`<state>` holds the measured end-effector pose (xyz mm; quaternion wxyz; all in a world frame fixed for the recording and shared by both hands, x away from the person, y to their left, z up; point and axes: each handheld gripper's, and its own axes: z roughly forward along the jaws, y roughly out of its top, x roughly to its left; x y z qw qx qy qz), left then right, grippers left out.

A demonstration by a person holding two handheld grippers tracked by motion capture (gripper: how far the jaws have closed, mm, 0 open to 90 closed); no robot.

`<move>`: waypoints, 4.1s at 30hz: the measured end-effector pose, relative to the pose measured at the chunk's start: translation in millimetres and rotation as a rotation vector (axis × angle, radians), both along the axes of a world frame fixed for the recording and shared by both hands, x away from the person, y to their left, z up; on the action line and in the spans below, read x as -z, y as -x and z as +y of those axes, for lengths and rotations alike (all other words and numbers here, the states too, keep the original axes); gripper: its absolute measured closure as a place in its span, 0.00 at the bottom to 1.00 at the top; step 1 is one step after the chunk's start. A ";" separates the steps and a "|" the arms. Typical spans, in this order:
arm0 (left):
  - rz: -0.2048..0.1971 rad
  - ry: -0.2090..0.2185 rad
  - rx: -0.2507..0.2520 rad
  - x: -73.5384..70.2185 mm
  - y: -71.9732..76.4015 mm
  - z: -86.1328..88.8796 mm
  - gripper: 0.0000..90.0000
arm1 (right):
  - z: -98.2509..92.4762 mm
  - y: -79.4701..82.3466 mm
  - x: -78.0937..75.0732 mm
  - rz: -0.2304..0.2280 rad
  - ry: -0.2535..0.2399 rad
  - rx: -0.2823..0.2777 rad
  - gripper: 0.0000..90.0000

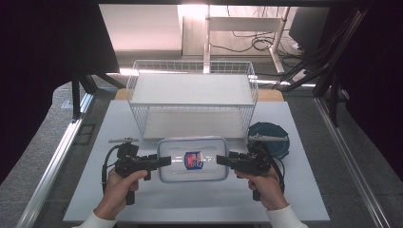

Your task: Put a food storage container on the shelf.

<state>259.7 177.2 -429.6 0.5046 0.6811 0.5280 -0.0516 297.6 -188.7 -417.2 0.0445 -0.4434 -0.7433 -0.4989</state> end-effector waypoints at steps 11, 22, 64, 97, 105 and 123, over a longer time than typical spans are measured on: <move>-0.018 0.013 0.003 -15.6 -10.2 2.4 0.49 | 1.0 -10.3 -18.9 -0.034 -0.006 0.001 0.49; -0.061 0.002 0.007 -40.1 -22.6 0.4 0.49 | -1.1 -18.5 -39.6 -0.064 -0.015 0.009 0.49; -0.144 0.007 -0.002 -104.8 -74.7 12.7 0.51 | 8.4 -72.8 -101.0 -0.120 -0.036 -0.001 0.49; -0.134 0.011 0.000 -133.7 -155.4 22.5 0.50 | 19.5 -150.4 -136.4 -0.110 -0.039 0.022 0.49; -0.081 0.024 -0.008 -123.2 -174.2 23.7 0.50 | 21.1 -166.1 -124.0 -0.059 -0.041 0.044 0.48; 0.033 0.133 -0.073 -111.0 -206.9 31.2 0.50 | 29.5 -202.0 -119.2 0.132 -0.073 0.140 0.44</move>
